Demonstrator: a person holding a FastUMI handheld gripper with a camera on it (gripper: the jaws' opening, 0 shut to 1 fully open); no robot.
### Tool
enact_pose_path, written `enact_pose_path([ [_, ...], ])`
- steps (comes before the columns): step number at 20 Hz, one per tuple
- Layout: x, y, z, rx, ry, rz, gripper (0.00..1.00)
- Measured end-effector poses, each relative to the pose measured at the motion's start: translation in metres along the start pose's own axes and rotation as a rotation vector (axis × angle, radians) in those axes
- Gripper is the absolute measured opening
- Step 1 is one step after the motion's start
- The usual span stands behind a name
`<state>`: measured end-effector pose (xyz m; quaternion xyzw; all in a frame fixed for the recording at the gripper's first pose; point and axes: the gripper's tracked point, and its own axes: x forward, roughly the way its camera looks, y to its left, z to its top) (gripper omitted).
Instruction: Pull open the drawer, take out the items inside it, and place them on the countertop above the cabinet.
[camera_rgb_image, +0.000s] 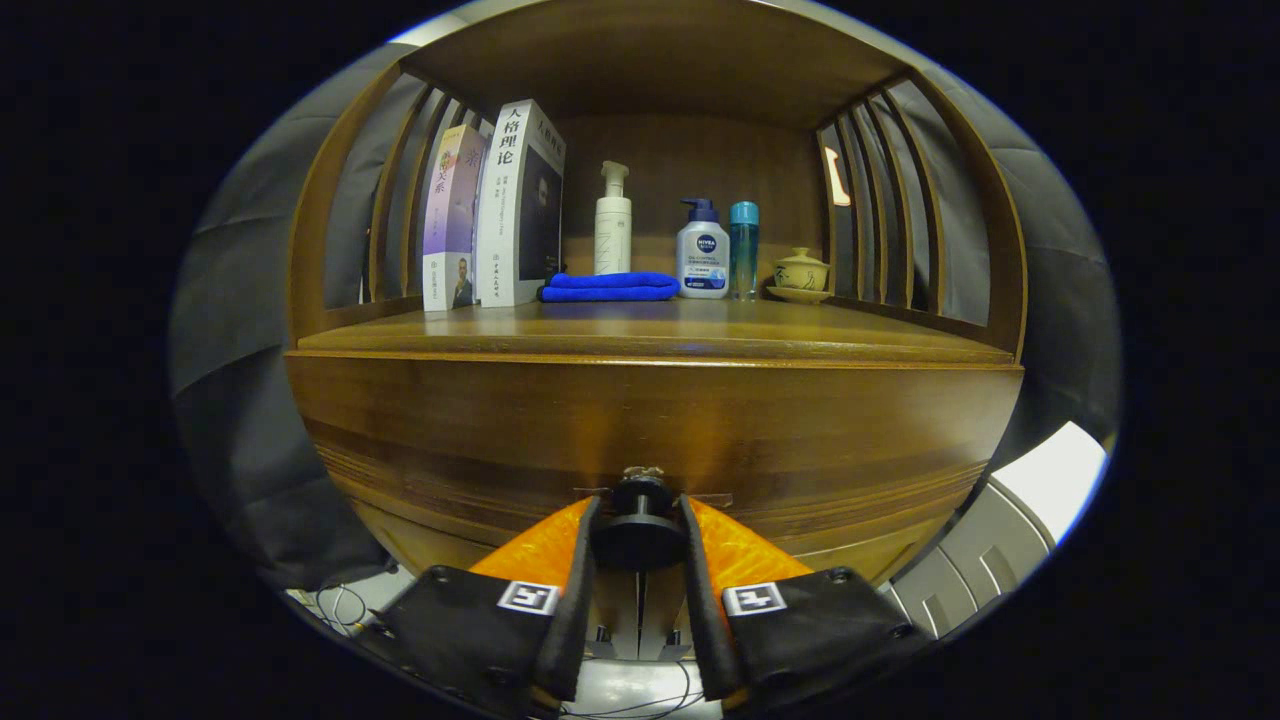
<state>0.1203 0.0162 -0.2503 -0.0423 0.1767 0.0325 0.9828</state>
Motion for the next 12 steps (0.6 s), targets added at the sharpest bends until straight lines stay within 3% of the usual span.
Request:
enact_pose_path([
  [3,-0.0081,-0.0030,0.0000,-0.025,0.001,0.001,0.27],
  [6,0.0004,-0.0027,0.0002,-0.023,-0.006,0.007,0.22],
  [12,-0.0096,-0.0040,-0.0042,-0.021,-0.006,0.002,0.21],
])
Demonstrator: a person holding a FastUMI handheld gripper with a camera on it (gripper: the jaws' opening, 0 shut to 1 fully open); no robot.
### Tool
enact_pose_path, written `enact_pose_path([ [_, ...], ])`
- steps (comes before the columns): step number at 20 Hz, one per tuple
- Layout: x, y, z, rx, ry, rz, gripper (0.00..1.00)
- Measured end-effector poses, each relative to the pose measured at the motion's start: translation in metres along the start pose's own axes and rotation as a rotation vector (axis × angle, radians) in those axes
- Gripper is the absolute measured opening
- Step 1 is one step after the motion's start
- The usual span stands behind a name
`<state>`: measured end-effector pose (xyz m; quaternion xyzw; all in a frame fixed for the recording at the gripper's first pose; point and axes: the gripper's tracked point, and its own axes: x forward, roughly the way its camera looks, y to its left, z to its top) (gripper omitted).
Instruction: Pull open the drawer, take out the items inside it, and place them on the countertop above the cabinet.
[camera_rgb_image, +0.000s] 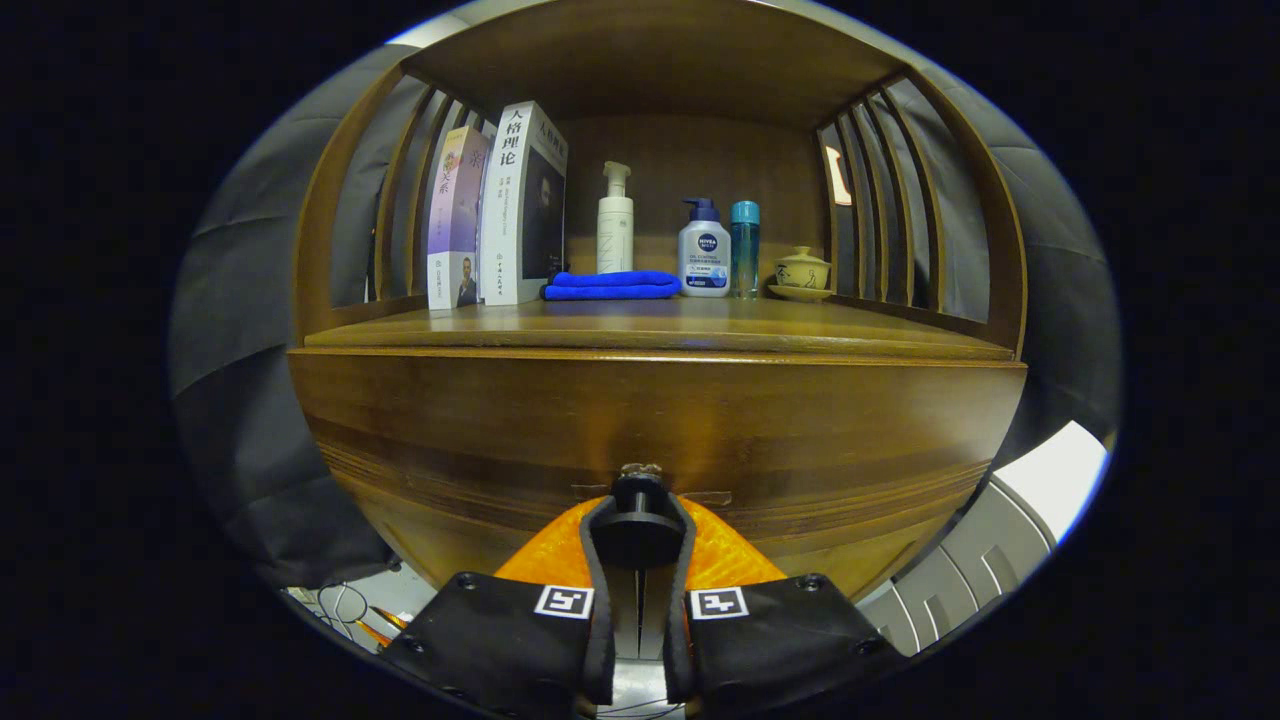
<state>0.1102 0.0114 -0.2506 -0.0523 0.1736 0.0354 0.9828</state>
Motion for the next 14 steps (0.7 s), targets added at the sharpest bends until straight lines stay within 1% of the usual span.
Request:
enact_pose_path([
  [14,-0.056,-0.002,-0.018,-0.004,-0.022,0.022,0.21],
])
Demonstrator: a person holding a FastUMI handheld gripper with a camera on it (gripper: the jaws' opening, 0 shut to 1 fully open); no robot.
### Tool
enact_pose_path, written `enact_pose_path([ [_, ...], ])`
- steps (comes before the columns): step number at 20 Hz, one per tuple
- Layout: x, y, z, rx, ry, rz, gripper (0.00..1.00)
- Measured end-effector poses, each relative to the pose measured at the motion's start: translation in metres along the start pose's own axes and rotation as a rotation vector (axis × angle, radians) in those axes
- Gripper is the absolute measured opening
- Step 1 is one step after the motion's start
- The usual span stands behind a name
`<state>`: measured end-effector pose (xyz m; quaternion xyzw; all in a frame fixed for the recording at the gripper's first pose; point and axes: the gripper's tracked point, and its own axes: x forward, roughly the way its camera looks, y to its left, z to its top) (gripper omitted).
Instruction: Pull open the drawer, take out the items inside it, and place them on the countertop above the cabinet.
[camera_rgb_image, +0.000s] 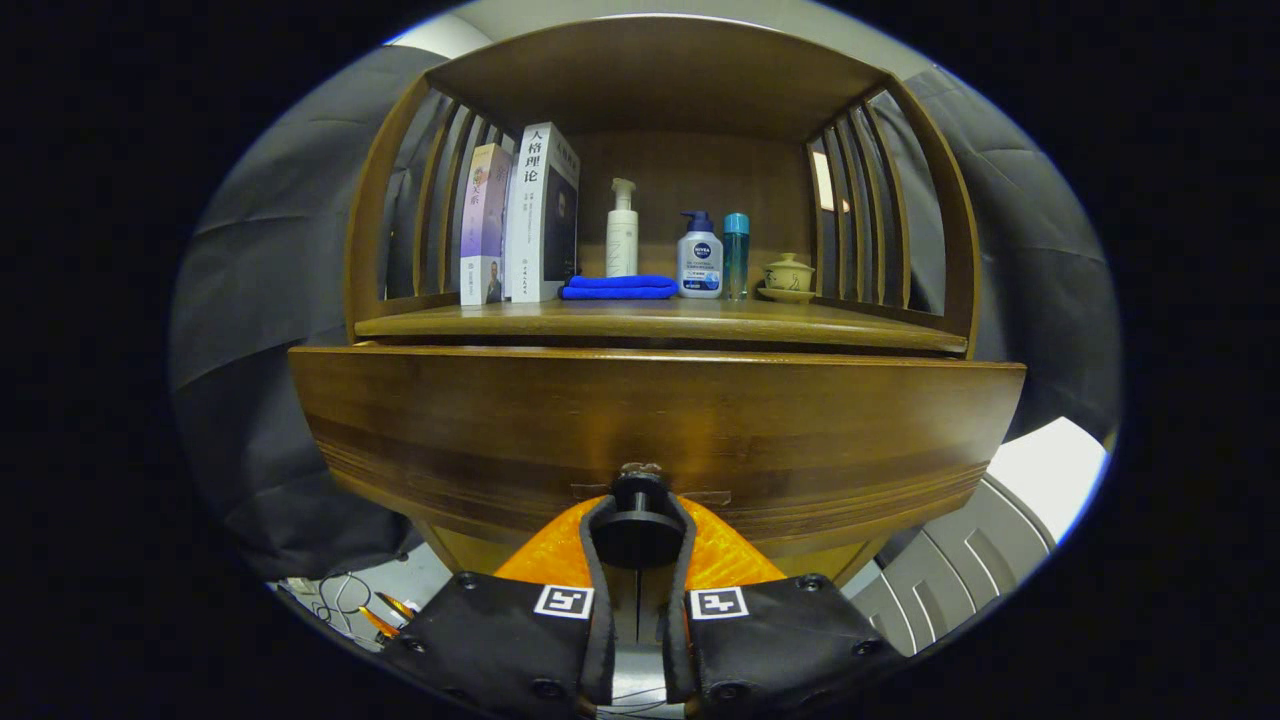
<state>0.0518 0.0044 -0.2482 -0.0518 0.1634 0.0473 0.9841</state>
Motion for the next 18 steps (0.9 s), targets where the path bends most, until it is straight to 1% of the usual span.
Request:
enact_pose_path([
  [2,-0.008,0.002,-0.002,0.015,-0.020,0.001,0.21],
  [7,-0.030,0.002,-0.010,-0.013,-0.040,0.002,0.21],
  [18,-0.054,0.004,-0.021,-0.027,-0.017,0.047,0.21],
])
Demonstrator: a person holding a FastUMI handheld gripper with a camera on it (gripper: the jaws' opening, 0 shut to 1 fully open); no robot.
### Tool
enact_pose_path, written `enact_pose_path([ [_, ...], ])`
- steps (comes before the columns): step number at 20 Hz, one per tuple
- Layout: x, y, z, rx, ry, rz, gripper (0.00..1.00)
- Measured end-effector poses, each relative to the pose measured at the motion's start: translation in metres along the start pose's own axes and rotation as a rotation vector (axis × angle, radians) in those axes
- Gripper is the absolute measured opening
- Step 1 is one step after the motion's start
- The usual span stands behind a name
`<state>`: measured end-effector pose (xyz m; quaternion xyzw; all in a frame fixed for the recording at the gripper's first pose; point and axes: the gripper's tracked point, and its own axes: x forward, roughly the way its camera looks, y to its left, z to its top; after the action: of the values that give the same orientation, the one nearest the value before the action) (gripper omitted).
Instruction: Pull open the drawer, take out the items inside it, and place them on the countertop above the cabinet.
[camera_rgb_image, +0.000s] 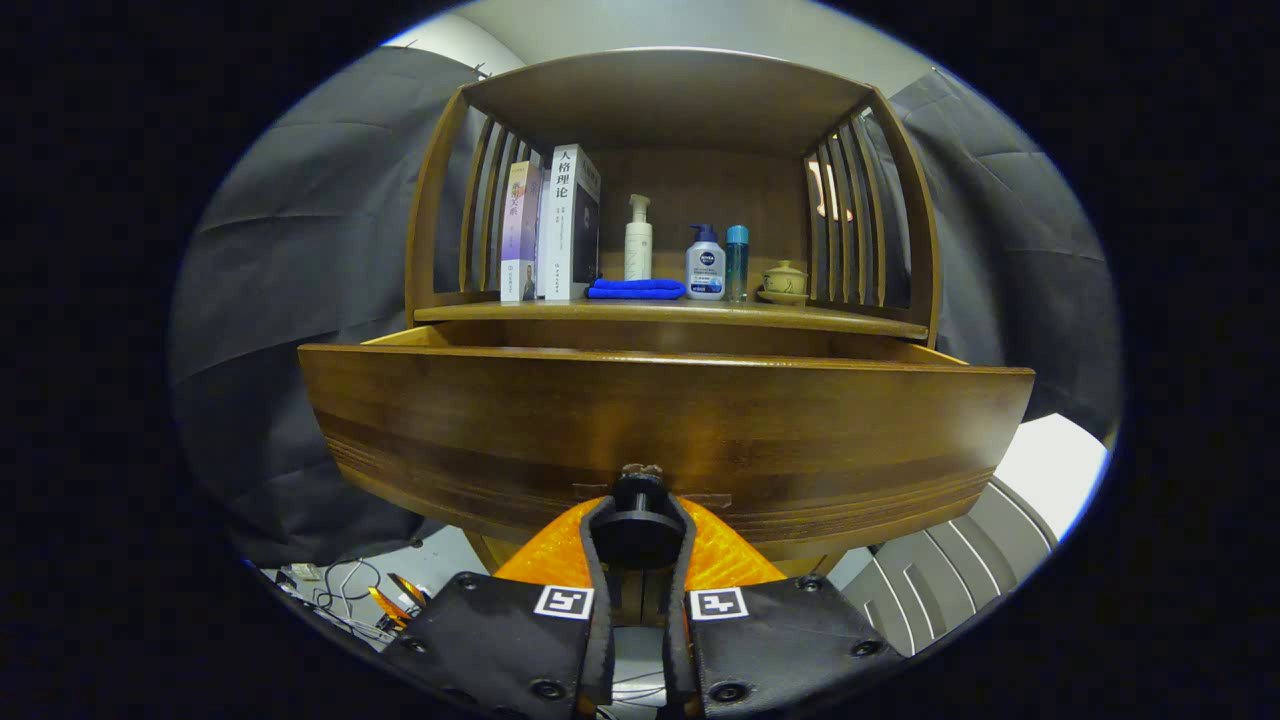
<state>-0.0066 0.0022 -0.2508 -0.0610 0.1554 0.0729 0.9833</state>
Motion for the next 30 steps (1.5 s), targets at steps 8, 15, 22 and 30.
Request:
enact_pose_path([
  [8,-0.041,0.003,-0.016,0.004,0.024,0.029,0.21],
  [15,-0.058,0.008,-0.022,-0.013,0.027,0.035,0.21],
  [22,-0.057,0.012,-0.023,0.025,0.074,0.073,0.29],
  [30,-0.088,-0.008,0.026,0.042,-0.011,0.067,0.90],
])
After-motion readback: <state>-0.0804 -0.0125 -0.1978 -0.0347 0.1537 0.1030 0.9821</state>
